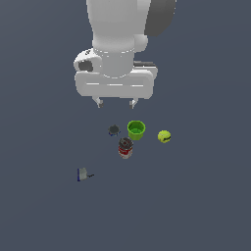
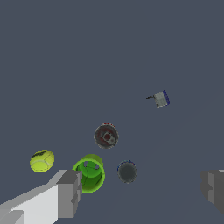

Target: Pick up a designated object from a clutter of objects.

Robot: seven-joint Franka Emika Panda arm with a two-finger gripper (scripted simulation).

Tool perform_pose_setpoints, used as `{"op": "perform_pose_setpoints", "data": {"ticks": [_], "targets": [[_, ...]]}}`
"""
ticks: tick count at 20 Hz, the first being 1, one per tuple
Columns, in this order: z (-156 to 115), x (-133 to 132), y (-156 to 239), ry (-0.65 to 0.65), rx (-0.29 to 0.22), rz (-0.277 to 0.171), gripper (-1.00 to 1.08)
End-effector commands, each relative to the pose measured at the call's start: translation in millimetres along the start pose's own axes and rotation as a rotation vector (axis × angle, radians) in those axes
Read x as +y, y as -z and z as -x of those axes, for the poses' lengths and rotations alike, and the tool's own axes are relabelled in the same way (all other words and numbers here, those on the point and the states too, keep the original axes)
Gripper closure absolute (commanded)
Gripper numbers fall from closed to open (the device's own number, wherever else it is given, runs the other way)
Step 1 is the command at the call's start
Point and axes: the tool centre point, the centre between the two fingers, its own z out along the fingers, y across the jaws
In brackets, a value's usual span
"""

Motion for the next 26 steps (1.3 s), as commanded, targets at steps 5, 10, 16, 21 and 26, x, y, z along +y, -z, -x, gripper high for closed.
{"op": "perform_pose_setpoints", "data": {"ticks": [5,10,16,21,26], "targets": [[0.5,-5.2,-3.1,-0.002,-0.007,-0.005,-0.92],[2.7,-18.6,-9.7,-0.003,-0.026,-0.018,-0.92],[1.7,-17.9,-10.8,-0.01,-0.026,-0.019,-0.92],[-5.1,-13.6,-19.3,-0.059,-0.029,-0.023,-0.92],[-17.6,-4.3,-35.7,-0.153,-0.034,-0.03,-0.92]]}}
